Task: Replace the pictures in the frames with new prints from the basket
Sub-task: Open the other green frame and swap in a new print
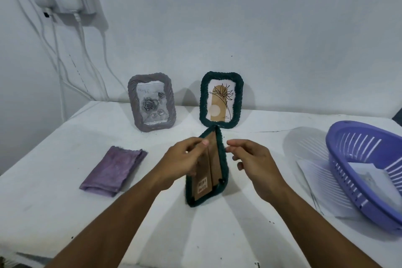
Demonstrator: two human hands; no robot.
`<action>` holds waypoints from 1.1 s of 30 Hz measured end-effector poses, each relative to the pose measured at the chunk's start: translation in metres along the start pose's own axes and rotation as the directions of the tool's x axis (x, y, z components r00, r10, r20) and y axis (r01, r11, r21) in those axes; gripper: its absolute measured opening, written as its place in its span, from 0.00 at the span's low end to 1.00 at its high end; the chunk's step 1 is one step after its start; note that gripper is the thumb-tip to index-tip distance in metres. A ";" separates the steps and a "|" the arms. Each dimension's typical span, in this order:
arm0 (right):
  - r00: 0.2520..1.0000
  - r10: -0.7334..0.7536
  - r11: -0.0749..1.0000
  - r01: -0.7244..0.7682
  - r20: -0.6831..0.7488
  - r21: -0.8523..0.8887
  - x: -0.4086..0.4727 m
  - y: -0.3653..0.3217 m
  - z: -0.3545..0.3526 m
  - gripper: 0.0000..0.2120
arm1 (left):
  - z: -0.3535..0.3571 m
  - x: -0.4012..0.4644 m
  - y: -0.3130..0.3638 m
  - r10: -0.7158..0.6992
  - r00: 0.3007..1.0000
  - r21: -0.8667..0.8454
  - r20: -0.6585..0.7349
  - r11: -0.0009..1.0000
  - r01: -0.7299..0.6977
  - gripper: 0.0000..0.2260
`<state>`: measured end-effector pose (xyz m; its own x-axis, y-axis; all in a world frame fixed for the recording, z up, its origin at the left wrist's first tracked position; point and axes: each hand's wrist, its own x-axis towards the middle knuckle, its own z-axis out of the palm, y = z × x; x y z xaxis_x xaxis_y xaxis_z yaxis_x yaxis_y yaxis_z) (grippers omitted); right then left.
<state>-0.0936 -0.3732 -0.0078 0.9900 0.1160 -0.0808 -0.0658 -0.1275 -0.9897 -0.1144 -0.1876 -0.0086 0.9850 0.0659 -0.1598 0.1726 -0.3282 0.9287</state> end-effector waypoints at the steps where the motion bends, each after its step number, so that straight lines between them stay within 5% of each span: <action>1: 1.000 -0.011 1.000 0.010 0.012 0.016 -0.001 -0.003 0.003 0.07 | -0.005 -0.001 0.004 -0.036 0.999 -0.058 -0.006 0.998 0.035 0.12; 4: 0.995 -0.047 0.999 0.045 0.091 0.022 -0.004 -0.010 0.013 0.10 | -0.021 -0.007 0.015 -0.098 0.995 -0.180 -0.016 0.979 0.094 0.13; 14: 0.958 -0.119 0.992 0.128 0.263 -0.018 0.000 -0.004 0.039 0.14 | -0.046 -0.017 0.015 -0.129 0.990 -0.192 -0.059 0.975 0.116 0.14; 21: 0.943 -0.103 0.849 0.249 0.316 -0.466 0.016 0.044 0.014 0.18 | -0.053 -0.022 -0.013 -0.056 0.995 -0.324 -0.085 0.946 0.025 0.16; 26: 0.952 -0.113 0.764 0.266 0.284 -0.587 0.016 0.066 0.001 0.19 | -0.028 -0.015 -0.044 -0.121 0.991 -0.389 -0.052 0.917 0.092 0.13; 29: 0.955 -0.157 0.744 0.281 0.251 -0.606 0.015 0.072 -0.007 0.19 | -0.016 -0.004 -0.055 -0.113 0.991 -0.278 -0.073 0.956 0.088 0.14; 33: 0.945 -0.226 0.741 0.324 0.237 -0.588 0.011 0.083 -0.018 0.19 | -0.009 0.008 -0.063 0.029 0.996 0.204 -0.084 0.979 -0.011 0.17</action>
<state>-0.0862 -0.4001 -0.0884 0.9208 0.3715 0.1188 0.3456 -0.6360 -0.6899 -0.1177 -0.1582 -0.0649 0.9853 0.1352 -0.1045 0.1600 -0.5147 0.8423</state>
